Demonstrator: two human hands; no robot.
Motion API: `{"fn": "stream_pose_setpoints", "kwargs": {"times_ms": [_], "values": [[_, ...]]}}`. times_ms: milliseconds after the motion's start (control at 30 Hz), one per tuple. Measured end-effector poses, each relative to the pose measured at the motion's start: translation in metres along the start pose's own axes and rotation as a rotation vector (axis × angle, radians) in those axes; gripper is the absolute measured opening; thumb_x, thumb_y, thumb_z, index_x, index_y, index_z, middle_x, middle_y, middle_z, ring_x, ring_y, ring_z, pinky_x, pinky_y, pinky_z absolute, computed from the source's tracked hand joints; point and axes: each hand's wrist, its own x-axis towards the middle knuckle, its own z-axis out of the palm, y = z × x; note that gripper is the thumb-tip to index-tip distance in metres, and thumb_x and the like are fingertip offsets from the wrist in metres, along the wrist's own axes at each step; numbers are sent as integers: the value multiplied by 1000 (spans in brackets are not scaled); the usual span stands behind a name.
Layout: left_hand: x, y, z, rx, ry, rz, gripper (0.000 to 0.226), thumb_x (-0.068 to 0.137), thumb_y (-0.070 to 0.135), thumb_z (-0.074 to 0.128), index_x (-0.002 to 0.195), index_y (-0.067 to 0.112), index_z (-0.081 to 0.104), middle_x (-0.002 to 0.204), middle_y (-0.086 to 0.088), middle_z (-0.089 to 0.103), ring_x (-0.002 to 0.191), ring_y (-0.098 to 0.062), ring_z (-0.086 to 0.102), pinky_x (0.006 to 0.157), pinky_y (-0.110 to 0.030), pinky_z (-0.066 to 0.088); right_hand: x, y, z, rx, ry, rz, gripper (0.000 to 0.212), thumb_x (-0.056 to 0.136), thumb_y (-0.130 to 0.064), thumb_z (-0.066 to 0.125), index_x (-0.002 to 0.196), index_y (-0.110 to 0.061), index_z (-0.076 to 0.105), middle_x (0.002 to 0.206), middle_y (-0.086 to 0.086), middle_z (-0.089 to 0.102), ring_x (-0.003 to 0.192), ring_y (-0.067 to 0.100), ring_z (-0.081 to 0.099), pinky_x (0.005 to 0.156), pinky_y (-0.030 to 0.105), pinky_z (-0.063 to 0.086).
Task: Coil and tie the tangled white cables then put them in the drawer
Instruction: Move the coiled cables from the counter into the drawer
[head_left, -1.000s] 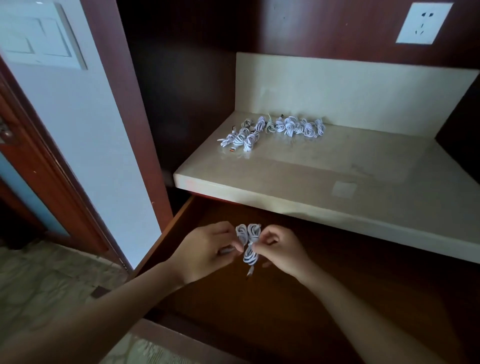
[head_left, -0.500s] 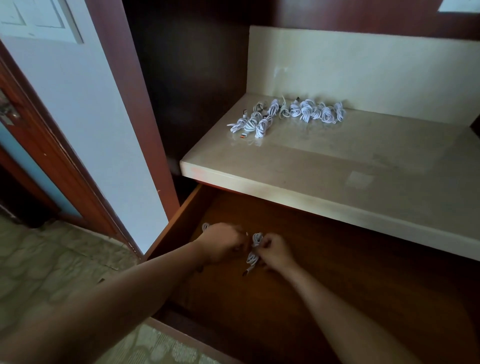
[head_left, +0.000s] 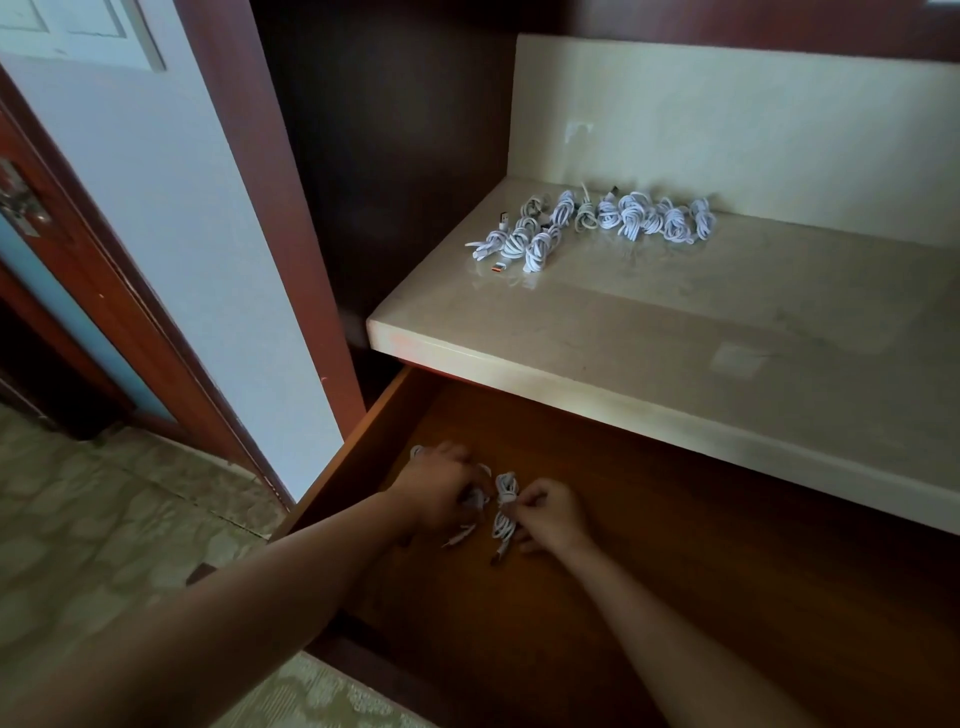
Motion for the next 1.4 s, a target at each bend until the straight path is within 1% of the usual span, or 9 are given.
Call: {"fn": "stream_pose_setpoints", "kwargs": {"times_ms": [200,333,433,533,733,833,1000,1200,1400], "values": [[-4,-4,-6,7,29,-72,34,91,43,57,124,36,58,124,-1,48,122,-23,39,102,-38,33,-1,-7,11,79,-40,-8,21,90,-8,68,78,-16,53,73,5,63,46,8,61,43,22,51],[-9,-4,-6,-13,6,-88,35,90,44,59,124,35,59,122,-2,47,120,-23,39,101,-37,33,-4,-9,14,-7,-68,-59,18,93,-11,64,80,-20,55,82,1,62,66,17,64,54,27,53],[-12,-6,-9,-14,-19,-70,38,89,45,60,125,34,58,123,-1,47,119,-22,41,98,-36,36,-12,-10,5,-173,-103,-191,18,92,-16,65,81,-27,56,91,-4,60,88,19,62,74,35,54],[-16,-6,-25,-98,-22,-81,38,91,40,61,127,27,58,123,1,52,114,-17,50,91,-33,47,-29,-22,-15,-449,-82,-370,8,92,-24,64,100,-25,63,108,-4,59,101,16,58,85,28,47],[-40,6,-80,-401,227,-82,12,93,28,58,100,33,67,85,26,59,78,7,58,66,-13,42,-79,-82,-77,-551,-78,-608,14,93,-29,62,105,-27,67,102,-15,63,89,-3,60,77,15,49],[-44,12,-109,-478,398,-78,6,91,33,62,93,33,68,83,20,65,79,3,61,70,-20,47,-87,-113,-98,-410,-16,-657,8,90,-28,65,96,-30,70,84,-18,66,76,-6,62,67,14,47],[-18,16,-151,-500,620,-83,10,90,33,63,97,30,70,82,15,66,79,-1,60,72,-27,48,-68,-156,-118,-339,123,-750,9,88,-26,65,95,-28,70,87,-16,67,82,0,62,78,27,51],[35,2,-178,-387,705,-97,26,88,24,65,114,25,66,113,5,61,102,-14,59,88,-30,47,-23,-193,-135,-377,236,-756,20,90,-23,63,111,-21,66,100,-9,66,94,10,62,84,30,48],[80,-16,-179,-328,654,-248,46,90,27,62,135,25,53,141,-5,44,132,-25,41,105,-37,39,24,-201,-138,-507,253,-698,41,90,-22,62,130,-21,54,129,5,57,117,22,56,94,34,47]]}}
